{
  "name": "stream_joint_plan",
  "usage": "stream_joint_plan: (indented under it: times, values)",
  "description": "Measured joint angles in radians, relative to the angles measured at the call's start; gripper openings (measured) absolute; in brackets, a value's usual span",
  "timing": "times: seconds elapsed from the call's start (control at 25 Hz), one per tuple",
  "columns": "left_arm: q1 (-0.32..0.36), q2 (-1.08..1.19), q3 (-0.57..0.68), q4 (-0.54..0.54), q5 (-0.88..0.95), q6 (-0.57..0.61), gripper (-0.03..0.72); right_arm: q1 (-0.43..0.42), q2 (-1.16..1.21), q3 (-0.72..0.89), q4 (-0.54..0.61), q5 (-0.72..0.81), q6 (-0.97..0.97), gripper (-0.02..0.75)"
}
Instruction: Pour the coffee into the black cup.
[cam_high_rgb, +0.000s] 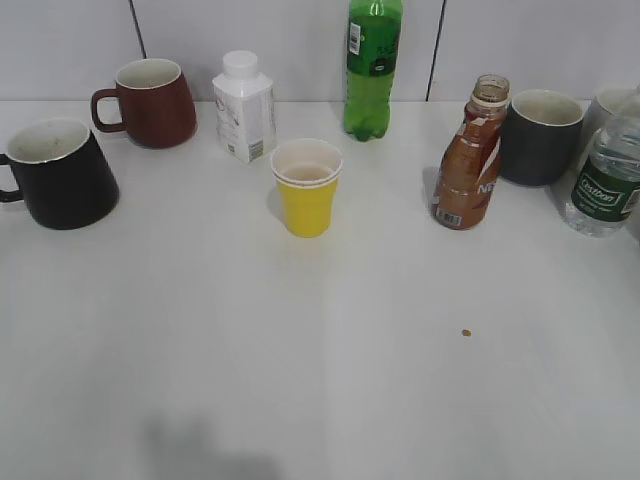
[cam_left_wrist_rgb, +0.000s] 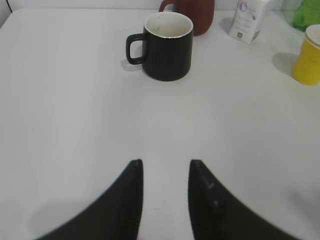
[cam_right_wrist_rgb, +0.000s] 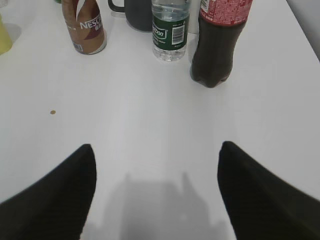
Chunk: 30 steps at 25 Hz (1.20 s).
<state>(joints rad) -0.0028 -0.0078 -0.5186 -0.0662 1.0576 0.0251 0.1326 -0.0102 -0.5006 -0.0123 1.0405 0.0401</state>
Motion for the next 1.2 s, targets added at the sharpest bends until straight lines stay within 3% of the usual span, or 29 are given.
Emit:
stream_joint_plan:
  times: [0.92,1.2]
  values:
    - [0.0,0.005,-0.008,0.003,-0.005,0.0,0.241,0.0,0.0,0.0,0.0,0.0,0.0,0.588]
    - [0.0,0.12,-0.039,0.003,-0.192,0.0,0.241,0.0,0.0,0.0,0.0,0.0,0.0,0.588]
